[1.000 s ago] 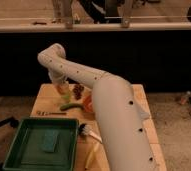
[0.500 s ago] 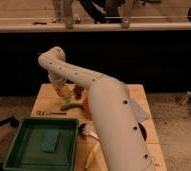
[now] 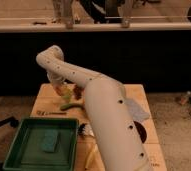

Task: Place apple in plastic cup

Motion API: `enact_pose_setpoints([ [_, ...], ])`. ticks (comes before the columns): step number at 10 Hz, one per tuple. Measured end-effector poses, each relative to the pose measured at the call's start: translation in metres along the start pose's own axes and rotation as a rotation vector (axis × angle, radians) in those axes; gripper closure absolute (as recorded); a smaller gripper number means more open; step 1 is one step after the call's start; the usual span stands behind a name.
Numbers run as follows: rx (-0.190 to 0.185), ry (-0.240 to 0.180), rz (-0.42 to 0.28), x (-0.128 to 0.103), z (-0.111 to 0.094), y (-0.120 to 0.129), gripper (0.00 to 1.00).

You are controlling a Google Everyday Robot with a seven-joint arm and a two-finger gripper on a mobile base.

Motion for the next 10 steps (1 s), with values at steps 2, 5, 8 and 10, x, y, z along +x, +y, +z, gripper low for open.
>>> enact_pose_setpoints([
  [2,-0.011,-0.002,-0.004,0.002,0.006,0.001,1.00],
  [5,-0.020,-0.007,-0.002,0.007,0.014,0.005,1.00],
  [8,-0.023,-0.013,0.001,0.014,0.019,0.006,1.00],
  [10,-0.024,-0.016,0.001,0.016,0.022,0.006,1.00],
])
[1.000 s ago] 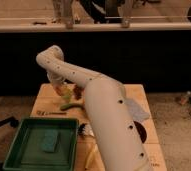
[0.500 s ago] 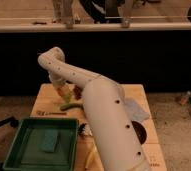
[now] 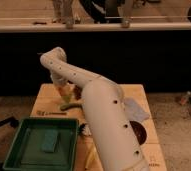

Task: Place apple in plastic cup

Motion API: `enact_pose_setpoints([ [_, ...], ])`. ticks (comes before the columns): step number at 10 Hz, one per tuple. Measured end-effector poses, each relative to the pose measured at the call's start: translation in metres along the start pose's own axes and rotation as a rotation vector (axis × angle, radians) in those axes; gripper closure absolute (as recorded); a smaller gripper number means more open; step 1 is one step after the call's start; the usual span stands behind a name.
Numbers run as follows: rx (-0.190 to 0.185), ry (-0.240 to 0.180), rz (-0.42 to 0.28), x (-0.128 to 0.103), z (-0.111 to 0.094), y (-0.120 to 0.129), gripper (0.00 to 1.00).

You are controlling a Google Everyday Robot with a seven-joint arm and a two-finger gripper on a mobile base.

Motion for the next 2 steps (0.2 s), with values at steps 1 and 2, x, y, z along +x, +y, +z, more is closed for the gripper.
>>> enact_pose_setpoints([
  [1,-0.001,-0.003,0.000,0.0006,0.0024,-0.0003,1.00],
  [2,-0.002,-0.005,0.000,0.0014,0.0052,-0.0008,1.00],
])
